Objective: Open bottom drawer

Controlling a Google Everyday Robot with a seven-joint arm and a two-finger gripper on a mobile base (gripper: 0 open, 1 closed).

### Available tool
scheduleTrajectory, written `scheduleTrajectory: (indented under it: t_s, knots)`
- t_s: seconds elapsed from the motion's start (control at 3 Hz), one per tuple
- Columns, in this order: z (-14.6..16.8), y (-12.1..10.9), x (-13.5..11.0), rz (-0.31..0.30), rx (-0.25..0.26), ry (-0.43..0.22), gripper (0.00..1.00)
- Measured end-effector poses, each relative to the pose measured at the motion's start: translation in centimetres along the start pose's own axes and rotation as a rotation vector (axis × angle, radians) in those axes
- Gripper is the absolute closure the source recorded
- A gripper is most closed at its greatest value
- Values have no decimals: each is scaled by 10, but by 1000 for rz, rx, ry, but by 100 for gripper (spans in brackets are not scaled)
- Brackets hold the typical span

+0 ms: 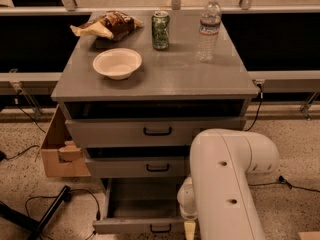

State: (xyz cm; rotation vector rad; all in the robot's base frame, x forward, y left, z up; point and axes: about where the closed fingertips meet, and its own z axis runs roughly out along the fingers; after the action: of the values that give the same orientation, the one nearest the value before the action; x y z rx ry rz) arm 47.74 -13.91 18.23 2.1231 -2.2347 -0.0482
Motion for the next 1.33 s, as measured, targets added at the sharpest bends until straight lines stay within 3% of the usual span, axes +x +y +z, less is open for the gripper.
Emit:
scheduleTrajectory:
  t_s: [0.33, 0.67, 1.0, 1.33]
  knots:
    - [0, 0, 0, 0, 0, 0, 0]
    - [13, 26, 2, 5, -44, -11, 14]
    - [31, 75, 4, 24, -124, -32, 39]
    - [27, 80, 4, 25, -131, -35, 61]
